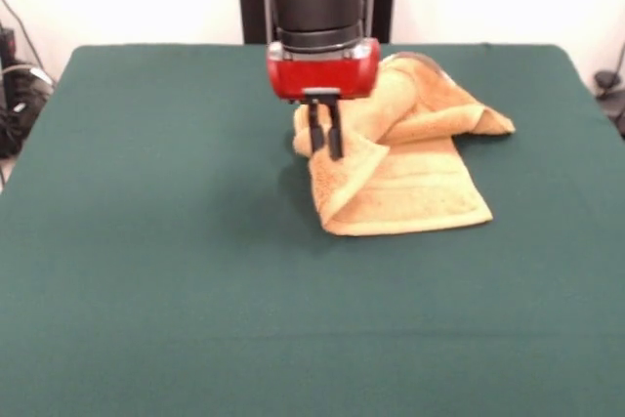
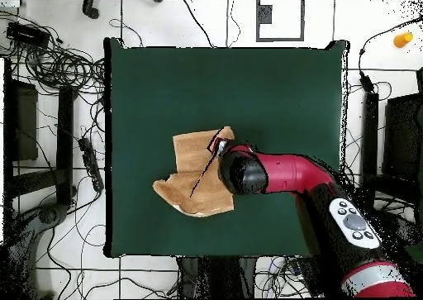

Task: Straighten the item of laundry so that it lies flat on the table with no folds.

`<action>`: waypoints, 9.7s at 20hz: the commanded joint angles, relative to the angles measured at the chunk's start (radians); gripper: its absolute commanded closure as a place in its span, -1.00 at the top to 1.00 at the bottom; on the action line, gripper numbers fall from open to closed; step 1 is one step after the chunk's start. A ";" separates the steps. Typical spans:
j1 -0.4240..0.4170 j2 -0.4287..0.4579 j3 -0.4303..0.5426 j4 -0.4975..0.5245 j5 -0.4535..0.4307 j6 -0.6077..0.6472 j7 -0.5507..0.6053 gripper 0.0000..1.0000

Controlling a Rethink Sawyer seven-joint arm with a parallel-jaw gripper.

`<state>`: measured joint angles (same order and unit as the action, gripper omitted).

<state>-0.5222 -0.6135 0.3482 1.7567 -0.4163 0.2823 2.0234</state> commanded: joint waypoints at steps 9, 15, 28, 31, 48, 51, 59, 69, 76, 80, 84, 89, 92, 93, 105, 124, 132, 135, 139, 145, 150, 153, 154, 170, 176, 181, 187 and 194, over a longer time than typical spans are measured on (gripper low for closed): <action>-0.045 0.031 0.218 -0.160 -0.129 0.126 -0.221 -1.00; -0.066 0.050 0.251 -0.174 -0.174 0.138 -0.239 -1.00; -0.075 0.057 0.298 -0.209 -0.276 0.131 -0.248 1.00; -0.049 0.024 0.283 -0.193 -0.256 0.183 -0.211 1.00; 0.304 0.052 -0.007 -0.130 -0.201 0.126 0.206 1.00; 0.341 0.165 -0.062 -0.178 -0.219 -0.013 0.232 1.00; 0.349 0.330 -0.092 -0.284 -0.178 -0.155 0.162 1.00; 0.265 0.308 -0.020 -0.312 -0.139 -0.108 0.040 1.00; 0.278 0.207 -0.025 -0.256 -0.109 -0.088 0.064 1.00; 0.283 0.140 -0.009 -0.230 -0.083 -0.048 0.065 1.00; 0.294 0.120 -0.010 -0.227 -0.067 -0.035 0.065 1.00; 0.315 0.076 -0.025 -0.214 -0.045 -0.024 0.069 1.00; 0.328 0.056 -0.033 -0.213 -0.034 -0.013 0.068 1.00; 0.333 0.052 -0.037 -0.216 -0.031 -0.009 0.067 1.00; 0.352 0.132 -0.101 -0.307 -0.078 -0.049 0.038 1.00; 0.392 0.203 -0.202 -0.410 -0.088 -0.042 0.043 1.00; 0.420 0.246 -0.243 -0.428 -0.072 -0.019 0.058 1.00; 0.427 0.262 -0.253 -0.437 -0.066 -0.002 0.058 1.00; 0.404 0.284 -0.227 -0.436 -0.058 0.023 0.032 1.00; 0.387 0.302 -0.206 -0.437 -0.057 0.020 0.021 1.00; 0.383 0.303 -0.208 -0.420 -0.053 0.007 0.035 1.00; 0.383 0.315 -0.208 -0.430 -0.055 0.009 0.030 1.00; 0.383 0.319 -0.208 -0.427 -0.055 0.004 0.033 1.00; 0.398 0.329 -0.223 -0.426 -0.063 0.002 0.037 -1.00; 0.415 0.328 -0.238 -0.422 -0.058 0.003 0.055 -1.00; 0.425 0.326 -0.243 -0.410 -0.060 -0.027 0.071 -1.00; 0.425 0.334 -0.244 -0.381 -0.044 0.000 0.082 1.00; 0.421 0.359 -0.232 -0.384 -0.051 -0.016 0.067 1.00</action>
<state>-0.1383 -0.3184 0.0661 1.3104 -0.4990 0.1684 2.0234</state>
